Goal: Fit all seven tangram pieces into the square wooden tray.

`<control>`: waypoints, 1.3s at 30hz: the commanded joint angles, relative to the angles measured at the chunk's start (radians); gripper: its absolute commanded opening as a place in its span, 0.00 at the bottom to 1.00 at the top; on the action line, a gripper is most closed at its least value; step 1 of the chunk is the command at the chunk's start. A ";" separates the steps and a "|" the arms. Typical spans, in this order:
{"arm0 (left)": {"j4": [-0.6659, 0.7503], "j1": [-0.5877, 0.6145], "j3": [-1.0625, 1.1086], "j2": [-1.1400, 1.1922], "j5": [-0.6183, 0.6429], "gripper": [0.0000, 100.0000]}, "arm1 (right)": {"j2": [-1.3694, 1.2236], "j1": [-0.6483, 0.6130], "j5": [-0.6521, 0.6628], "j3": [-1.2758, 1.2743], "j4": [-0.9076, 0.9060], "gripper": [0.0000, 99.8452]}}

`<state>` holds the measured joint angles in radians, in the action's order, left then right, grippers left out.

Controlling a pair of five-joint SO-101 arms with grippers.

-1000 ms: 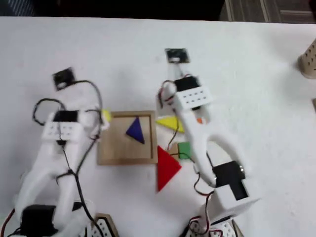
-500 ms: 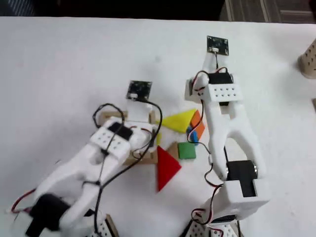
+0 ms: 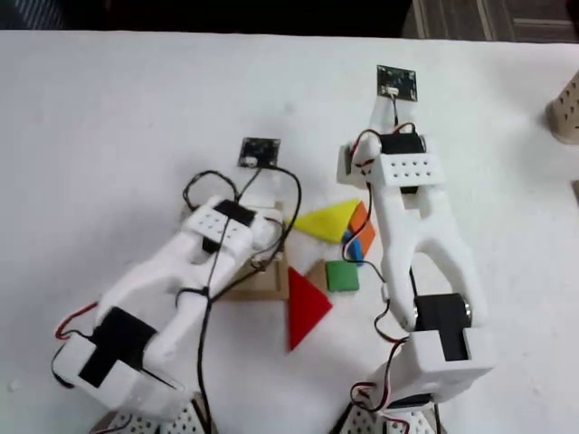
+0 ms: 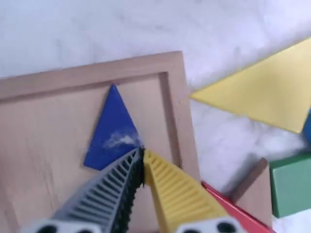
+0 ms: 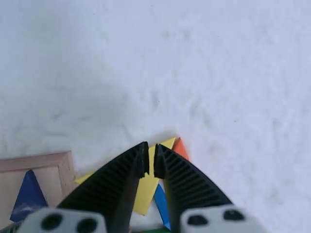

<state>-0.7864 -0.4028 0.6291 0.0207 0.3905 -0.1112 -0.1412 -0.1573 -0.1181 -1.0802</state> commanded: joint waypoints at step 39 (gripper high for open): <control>-0.046 0.209 0.066 -0.088 -0.009 0.02 | 0.024 -0.008 0.012 -0.008 0.018 0.02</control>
<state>-0.8677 -0.2248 0.6951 -0.0299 0.3920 -0.1112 -0.1412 -0.1573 -0.1320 -1.0802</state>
